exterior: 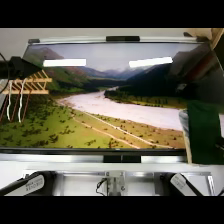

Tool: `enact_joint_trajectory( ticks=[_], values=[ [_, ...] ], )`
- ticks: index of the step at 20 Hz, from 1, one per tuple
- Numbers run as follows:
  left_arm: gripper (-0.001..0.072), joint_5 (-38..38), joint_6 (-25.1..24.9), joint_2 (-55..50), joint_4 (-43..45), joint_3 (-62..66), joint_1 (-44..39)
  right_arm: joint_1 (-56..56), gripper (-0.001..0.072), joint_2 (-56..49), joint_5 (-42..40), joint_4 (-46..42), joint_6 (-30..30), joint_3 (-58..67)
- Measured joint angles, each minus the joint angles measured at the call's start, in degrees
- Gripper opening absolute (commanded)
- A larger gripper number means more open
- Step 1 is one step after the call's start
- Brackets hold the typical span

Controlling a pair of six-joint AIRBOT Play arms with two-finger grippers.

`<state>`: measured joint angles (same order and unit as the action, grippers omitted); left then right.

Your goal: Fold the shirts.

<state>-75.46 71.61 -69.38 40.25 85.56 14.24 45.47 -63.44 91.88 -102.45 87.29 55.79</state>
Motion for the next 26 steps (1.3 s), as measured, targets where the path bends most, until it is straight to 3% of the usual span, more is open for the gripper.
enact_joint_trajectory(
  ticks=[4, 7, 8, 9, 12, 15, 19, 26],
  values=[
    [0.0027, 2.7, 0.4, -0.6, 3.1, 1.5, -1.5, -4.2, 0.0628, 0.0, -4.3, 1.9, -1.4, 12.0],
    [0.0042, 0.7, 5.7, -3.3, 19.8, 5.6, -8.7, -15.7, 0.0628, -0.2, -13.8, 7.5, 0.7, 20.9],
    [0.0249, -0.8, 8.0, -4.5, 27.0, 6.8, -12.1, -20.7, 0.0629, -0.7, -16.4, 8.5, 2.2, 22.6],
    [0.0720, -2.2, 10.1, -5.7, 33.4, 7.6, -15.3, -26.2, 0.0630, -1.8, -18.1, 9.3, 4.1, 23.9],
    [0.0711, -5.7, 15.6, -8.7, 44.4, 8.5, -21.9, -38.5, 0.0630, -7.1, -18.9, 16.5, 9.6, 25.9],
    [0.0711, -7.8, 19.4, -9.9, 49.2, 4.8, -25.6, -45.6, 0.0630, -12.6, -16.3, 23.2, 12.2, 26.8],
    [0.0712, -8.0, 23.3, -10.5, 51.8, -0.5, -27.5, -51.8, 0.0630, -16.1, -10.6, 20.3, 13.3, 27.1],
    [0.0712, -2.7, 24.9, -10.7, 50.4, -2.5, -28.1, -54.9, 0.0629, -17.3, -8.3, 17.3, 12.6, 27.2]
  ],
)
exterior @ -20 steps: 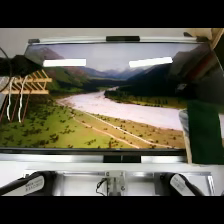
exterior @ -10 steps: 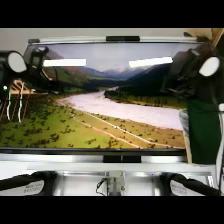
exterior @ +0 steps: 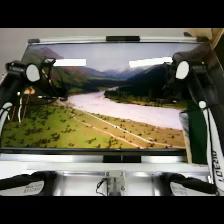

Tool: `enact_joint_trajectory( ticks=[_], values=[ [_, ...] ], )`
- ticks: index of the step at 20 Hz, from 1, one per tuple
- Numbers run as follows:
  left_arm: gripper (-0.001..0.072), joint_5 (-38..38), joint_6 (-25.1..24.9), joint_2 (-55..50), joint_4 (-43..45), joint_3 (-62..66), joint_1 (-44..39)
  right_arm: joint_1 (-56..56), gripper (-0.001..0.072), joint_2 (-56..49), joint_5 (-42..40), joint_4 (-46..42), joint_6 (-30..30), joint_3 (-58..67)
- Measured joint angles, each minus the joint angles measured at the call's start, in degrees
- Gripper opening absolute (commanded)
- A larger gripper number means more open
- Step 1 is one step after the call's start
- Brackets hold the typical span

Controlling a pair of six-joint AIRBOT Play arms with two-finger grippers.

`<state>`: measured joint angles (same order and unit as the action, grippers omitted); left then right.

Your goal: Fold the shirts.

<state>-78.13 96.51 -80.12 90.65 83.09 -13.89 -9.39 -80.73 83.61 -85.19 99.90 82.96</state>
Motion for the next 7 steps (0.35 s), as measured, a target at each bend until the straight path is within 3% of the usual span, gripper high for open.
enact_joint_trajectory(
  ticks=[7],
  values=[
    [0.0712, 2.7, 0.2, 0.0, -5.6, -0.2, -0.1, -0.3, 0.0630, -0.1, 0.5, -0.3, 0.0, 0.0]
  ],
)
